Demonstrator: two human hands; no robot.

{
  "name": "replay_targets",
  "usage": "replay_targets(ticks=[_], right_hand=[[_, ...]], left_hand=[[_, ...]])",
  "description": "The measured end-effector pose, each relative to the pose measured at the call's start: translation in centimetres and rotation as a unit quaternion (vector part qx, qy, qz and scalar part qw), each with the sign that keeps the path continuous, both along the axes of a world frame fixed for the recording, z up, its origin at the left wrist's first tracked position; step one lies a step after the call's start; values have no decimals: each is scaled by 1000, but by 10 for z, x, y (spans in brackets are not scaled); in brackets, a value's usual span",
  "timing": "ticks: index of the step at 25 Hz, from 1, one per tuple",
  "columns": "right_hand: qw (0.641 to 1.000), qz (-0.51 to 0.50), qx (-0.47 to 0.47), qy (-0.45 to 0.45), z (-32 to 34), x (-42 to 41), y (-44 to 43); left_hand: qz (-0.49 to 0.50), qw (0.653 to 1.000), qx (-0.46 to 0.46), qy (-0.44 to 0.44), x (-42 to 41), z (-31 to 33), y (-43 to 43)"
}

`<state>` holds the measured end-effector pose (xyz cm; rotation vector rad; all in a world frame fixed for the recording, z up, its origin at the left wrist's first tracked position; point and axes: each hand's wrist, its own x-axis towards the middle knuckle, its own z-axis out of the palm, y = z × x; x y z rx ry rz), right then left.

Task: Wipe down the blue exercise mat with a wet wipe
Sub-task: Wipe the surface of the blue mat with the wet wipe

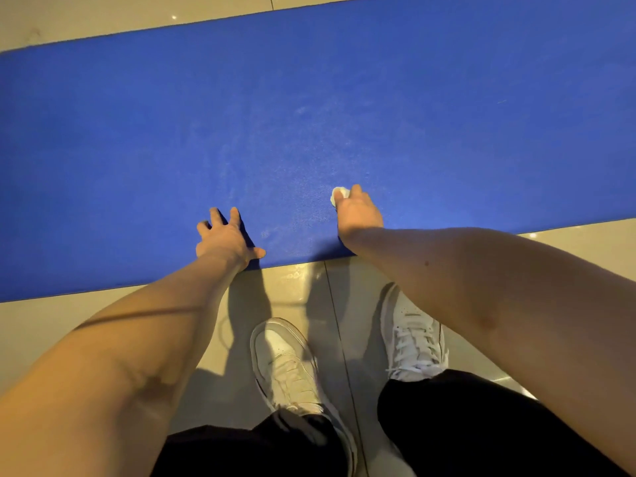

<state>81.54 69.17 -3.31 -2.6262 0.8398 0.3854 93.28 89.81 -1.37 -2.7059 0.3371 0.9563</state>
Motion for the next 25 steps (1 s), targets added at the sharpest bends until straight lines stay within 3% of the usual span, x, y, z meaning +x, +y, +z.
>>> replay_targets(ticks=[5,11,13,18,21,25], right_hand=[[998,-62,29,-4,-8,28,26],[980,181,78,-4,2,53,92],[976,205,78,-10,0,48,98],[990,121,44,-50,-2,24,57],[997,62,-49,-20,-5,4,13],[998,14,-56,0,-9,0,27]], left_hand=[[-18,1000,21,-14,0,-4,-3],[-29,999,25,-18,2,-6,-2],[-30,999,27,-17,2,-5,-2],[-40,999,29,-21,1,-5,-1],[-42,998,28,-23,0,-5,0],[-35,999,19,-20,2,-6,0]])
